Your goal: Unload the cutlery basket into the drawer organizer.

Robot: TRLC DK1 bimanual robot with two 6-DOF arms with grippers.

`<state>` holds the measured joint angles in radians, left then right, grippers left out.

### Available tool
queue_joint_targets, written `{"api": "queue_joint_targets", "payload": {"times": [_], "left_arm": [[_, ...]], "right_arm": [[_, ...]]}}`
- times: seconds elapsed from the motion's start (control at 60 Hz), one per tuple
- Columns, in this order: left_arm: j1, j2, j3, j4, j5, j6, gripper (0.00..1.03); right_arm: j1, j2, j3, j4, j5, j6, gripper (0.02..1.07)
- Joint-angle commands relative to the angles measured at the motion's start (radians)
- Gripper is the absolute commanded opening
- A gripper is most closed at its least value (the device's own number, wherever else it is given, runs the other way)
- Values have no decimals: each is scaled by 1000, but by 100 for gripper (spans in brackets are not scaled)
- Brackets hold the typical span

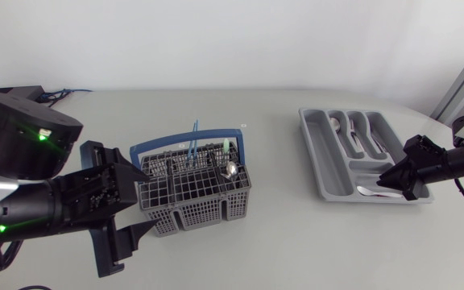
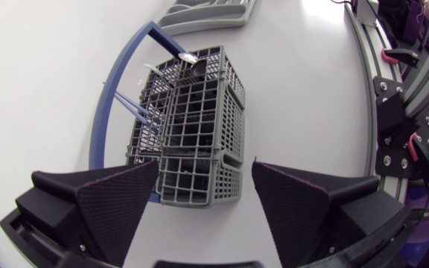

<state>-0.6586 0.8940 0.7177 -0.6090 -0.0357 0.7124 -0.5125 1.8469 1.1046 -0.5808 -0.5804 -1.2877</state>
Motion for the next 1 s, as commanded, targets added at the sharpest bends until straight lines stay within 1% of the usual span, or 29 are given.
{"api": "queue_joint_targets", "payload": {"times": [0.0,0.033,0.15,0.217,0.3,0.35,0.433,0.633,0.783,0.85,0.983], "left_arm": [[-9,-24,-34,-15,-9,21,92],[-9,-32,-37,-21,-15,21,92],[-6,-58,-49,-34,-33,19,92],[4,-72,-55,-41,-35,19,92],[24,-83,-64,-46,-35,19,92],[36,-90,-73,-48,-35,21,92],[54,-104,-92,-49,-35,22,92],[108,-118,-133,-51,-35,30,92],[152,-135,-153,-57,-35,36,92],[174,-142,-161,-58,-35,41,92],[243,-145,-173,-58,-29,65,92]], "right_arm": [[11,-87,-52,-2,-18,-5,62],[25,-124,-72,-1,-18,4,69],[89,-239,-135,7,-19,50,82],[134,-301,-167,13,-19,83,85],[201,-380,-207,30,-18,146,85],[246,-426,-233,52,-18,194,88],[338,-497,-276,93,-2,275,88],[591,-606,-353,187,111,458,88],[730,-612,-371,256,185,554,88],[766,-597,-377,292,206,585,88],[824,-548,-381,355,248,639,88]]}}
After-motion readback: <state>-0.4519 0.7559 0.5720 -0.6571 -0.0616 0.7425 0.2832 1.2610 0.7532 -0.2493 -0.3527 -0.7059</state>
